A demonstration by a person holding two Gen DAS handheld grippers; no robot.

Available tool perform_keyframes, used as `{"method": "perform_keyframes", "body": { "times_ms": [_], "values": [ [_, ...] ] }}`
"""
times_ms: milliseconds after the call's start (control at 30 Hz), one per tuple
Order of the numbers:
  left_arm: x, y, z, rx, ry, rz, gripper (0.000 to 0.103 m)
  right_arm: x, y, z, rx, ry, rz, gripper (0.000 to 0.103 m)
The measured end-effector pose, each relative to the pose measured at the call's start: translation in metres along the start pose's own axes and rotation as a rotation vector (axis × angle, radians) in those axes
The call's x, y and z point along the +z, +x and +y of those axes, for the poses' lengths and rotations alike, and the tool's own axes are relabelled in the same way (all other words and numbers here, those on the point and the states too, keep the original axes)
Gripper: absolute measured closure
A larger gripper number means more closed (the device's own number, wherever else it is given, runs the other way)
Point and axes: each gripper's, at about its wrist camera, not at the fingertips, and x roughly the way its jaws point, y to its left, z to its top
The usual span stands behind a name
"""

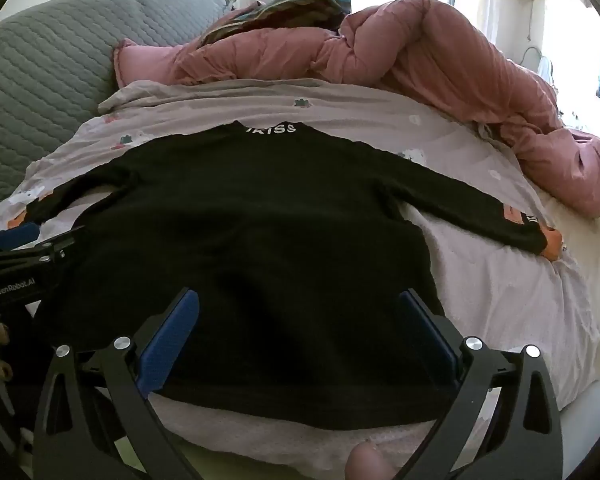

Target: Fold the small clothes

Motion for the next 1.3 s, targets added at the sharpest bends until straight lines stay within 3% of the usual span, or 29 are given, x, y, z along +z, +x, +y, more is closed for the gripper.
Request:
{"method": "perform_keyframes", "body": {
  "times_ms": [1300],
  "values": [
    [-0.0001, 0.0, -0.001, 0.005, 0.001, 0.002, 0.008, 0.0017, -0.0009, 0.0071, 0.005, 0.001, 0.002, 0.004]
  ]
}}
